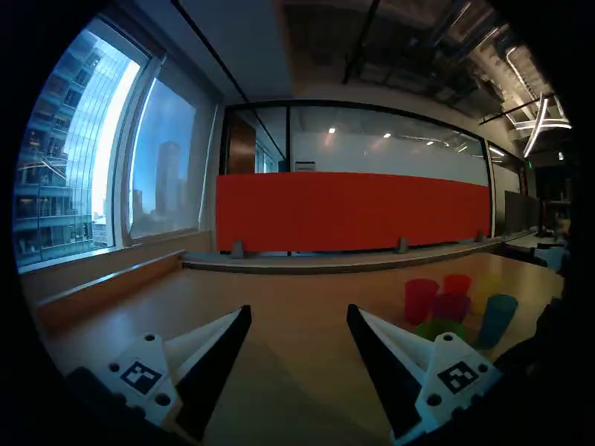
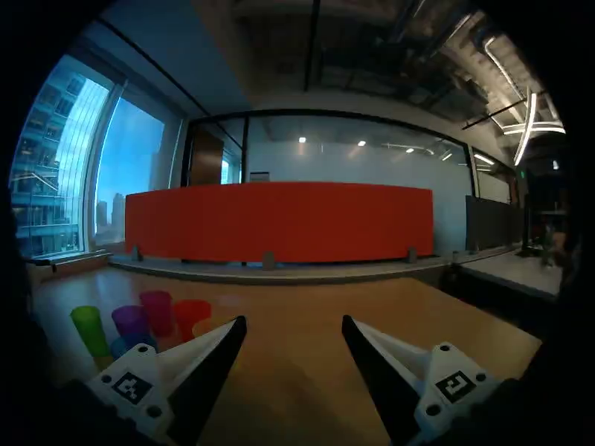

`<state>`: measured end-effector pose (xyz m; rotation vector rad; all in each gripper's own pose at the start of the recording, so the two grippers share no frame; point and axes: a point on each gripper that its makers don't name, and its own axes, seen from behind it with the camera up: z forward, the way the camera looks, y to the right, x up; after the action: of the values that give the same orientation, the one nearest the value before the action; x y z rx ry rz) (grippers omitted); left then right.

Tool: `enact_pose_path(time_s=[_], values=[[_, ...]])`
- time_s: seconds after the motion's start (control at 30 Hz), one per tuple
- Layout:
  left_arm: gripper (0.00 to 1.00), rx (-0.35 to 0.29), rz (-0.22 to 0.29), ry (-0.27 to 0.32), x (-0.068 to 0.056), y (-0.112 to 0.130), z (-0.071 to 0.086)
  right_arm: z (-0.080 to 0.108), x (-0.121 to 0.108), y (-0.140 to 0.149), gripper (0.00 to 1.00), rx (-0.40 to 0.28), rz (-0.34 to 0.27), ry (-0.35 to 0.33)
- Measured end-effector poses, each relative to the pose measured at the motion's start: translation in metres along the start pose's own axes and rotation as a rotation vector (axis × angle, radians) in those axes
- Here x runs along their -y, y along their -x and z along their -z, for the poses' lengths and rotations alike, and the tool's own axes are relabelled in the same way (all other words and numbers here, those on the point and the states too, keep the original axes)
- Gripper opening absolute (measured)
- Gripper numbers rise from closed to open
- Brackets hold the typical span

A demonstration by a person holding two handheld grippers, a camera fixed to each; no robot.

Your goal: Pour water

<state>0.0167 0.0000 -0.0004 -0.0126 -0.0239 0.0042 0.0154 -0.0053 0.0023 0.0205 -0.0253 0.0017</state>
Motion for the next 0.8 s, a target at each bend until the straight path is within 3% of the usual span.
enact_pose_path(time_s=[0.47,0.8], values=[[0.96,0.007,-0.017,0.057,-0.008,-0.06,-0.009,-0.002,0.009,-0.065,0.99,0.034,-0.012,-0.06],[0.96,0.005,0.028,0.079,-0.005,-0.113,-0.017,-0.009,0.012,-0.117,0.99,0.019,0.011,-0.076]])
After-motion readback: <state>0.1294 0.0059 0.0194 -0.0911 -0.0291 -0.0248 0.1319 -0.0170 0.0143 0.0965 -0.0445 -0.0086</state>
